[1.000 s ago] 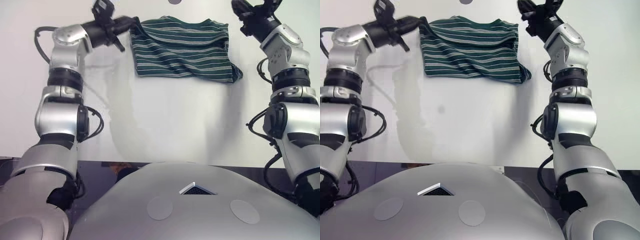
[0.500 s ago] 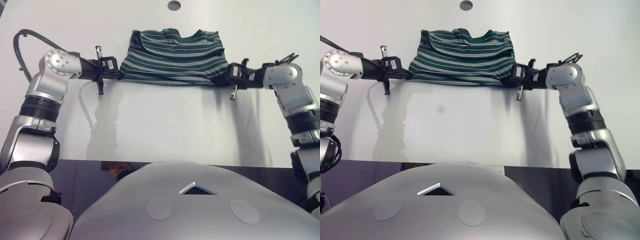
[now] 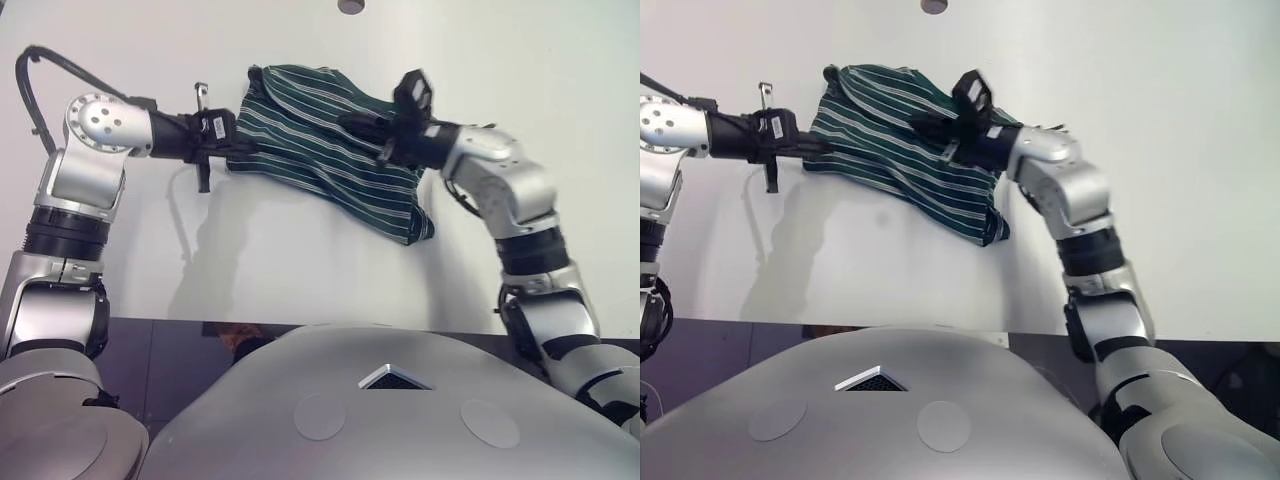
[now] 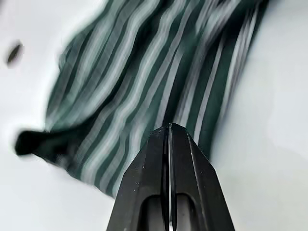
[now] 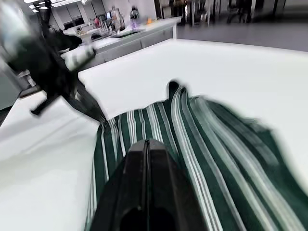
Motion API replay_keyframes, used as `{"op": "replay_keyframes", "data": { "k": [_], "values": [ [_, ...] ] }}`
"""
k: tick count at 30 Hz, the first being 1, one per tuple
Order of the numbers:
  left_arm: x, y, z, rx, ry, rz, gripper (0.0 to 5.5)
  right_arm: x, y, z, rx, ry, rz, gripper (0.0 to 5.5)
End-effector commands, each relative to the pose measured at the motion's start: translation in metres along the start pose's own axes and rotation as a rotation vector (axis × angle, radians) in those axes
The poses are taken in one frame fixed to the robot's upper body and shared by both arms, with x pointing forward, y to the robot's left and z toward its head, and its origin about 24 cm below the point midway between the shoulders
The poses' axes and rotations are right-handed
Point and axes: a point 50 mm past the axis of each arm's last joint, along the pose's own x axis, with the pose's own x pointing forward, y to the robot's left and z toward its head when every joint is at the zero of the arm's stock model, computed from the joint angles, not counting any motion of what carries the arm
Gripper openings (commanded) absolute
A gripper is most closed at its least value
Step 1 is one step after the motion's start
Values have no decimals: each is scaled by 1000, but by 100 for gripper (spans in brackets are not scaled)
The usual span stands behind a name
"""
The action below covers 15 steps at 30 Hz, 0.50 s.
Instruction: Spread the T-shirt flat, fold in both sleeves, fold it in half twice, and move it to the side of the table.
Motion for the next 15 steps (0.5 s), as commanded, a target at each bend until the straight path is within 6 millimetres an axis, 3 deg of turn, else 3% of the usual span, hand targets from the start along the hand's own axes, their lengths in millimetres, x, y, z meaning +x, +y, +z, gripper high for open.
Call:
{"op": "replay_keyframes", "data": {
  "k": [1, 4, 8, 11, 13, 15],
  "values": [
    [50, -13, 14, -37, -7, -59, 5, 26, -14, -24, 1, 120, -61, 0],
    [70, -39, -1, -136, 88, -144, 5, 34, -19, -30, -1, 141, -78, 0],
    [68, -76, -37, -278, 231, -309, 5, 36, -20, -38, -8, 180, -79, 0],
    [70, -99, -58, -316, 300, -375, 5, 31, -30, -30, -13, 187, -82, 0],
    [74, -105, -59, -322, 286, -371, 5, 21, -56, -15, -61, 210, -185, 0],
    [77, -108, -59, -324, 268, -365, 5, 0, -93, 11, -123, 195, -422, 0]
  ]
}}
